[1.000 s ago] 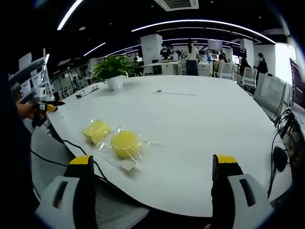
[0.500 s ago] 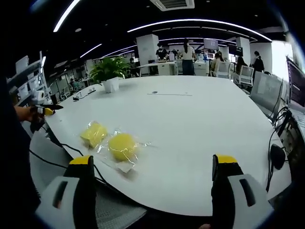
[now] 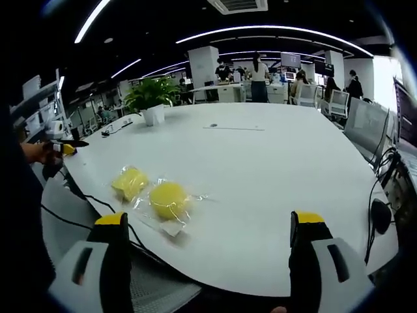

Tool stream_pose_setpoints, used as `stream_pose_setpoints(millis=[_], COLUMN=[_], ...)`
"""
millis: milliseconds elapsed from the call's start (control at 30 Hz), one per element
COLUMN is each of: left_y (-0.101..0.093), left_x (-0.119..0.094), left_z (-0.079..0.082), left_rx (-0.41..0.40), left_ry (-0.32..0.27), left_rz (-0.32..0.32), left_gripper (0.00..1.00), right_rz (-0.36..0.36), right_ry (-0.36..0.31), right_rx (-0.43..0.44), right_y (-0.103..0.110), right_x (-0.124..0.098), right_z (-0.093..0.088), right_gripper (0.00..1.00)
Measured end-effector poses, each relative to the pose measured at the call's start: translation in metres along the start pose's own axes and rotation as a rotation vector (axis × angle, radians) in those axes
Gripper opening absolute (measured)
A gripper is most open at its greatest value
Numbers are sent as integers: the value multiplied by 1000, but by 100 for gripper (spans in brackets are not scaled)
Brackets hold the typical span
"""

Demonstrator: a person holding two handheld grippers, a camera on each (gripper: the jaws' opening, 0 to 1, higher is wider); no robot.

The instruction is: Compare the silicone blocks by pressing each to a similar depth, holding the contact briefly, and releasing to observe deformation and rebound differences across the visible hardness samples.

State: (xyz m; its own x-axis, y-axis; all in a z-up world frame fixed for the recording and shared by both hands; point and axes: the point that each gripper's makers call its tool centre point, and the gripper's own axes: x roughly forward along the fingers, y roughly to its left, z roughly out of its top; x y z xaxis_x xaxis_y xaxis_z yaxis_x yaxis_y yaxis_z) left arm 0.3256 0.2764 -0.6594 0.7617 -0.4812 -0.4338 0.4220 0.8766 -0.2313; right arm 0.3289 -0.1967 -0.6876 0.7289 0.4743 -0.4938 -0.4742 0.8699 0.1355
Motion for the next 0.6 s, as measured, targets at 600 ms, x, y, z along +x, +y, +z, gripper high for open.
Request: stream_pose_setpoints(millis=[600], left_y=[-13], left_x=[22], left_z=[2], left_rx=[-61], left_ry=[66], left_rz=[-34], left_gripper=[100], right_rz=[19], right_ry=[-12], right_rx=[11], right_y=[7], right_x=[10], right_z=[2], right_gripper=[97])
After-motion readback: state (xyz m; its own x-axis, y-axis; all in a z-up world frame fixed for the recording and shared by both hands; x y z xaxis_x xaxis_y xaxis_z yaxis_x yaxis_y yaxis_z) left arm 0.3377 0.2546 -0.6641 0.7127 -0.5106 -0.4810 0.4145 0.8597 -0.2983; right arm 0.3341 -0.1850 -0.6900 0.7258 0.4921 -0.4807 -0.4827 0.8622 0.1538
